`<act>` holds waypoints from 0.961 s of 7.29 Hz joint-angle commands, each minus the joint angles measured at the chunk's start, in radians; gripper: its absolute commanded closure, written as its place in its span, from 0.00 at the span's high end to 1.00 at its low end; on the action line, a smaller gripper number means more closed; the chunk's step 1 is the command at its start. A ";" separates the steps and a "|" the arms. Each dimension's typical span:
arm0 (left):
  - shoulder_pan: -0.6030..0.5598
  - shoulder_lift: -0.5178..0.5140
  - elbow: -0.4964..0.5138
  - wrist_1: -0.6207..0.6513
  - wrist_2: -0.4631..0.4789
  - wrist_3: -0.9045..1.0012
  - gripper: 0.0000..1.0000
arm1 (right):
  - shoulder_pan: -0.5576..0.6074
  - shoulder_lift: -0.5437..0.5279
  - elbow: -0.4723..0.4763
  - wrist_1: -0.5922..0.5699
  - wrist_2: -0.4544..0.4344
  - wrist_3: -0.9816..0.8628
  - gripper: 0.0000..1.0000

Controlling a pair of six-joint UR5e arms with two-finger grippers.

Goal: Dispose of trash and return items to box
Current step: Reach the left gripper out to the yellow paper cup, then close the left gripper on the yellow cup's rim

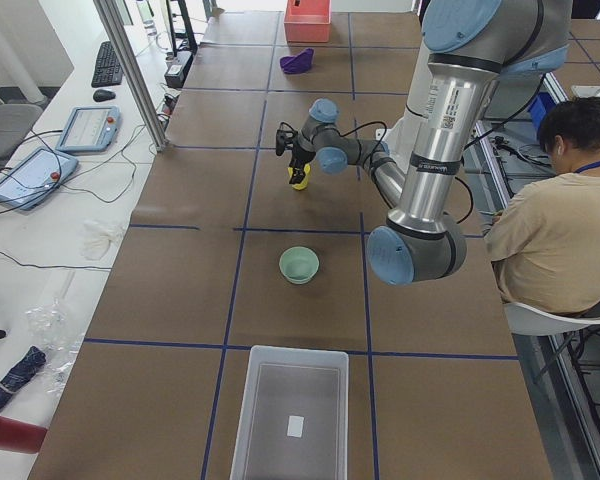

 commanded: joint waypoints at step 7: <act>-0.273 0.116 -0.166 0.004 -0.186 0.448 0.00 | -0.003 0.000 -0.002 0.001 0.001 -0.002 1.00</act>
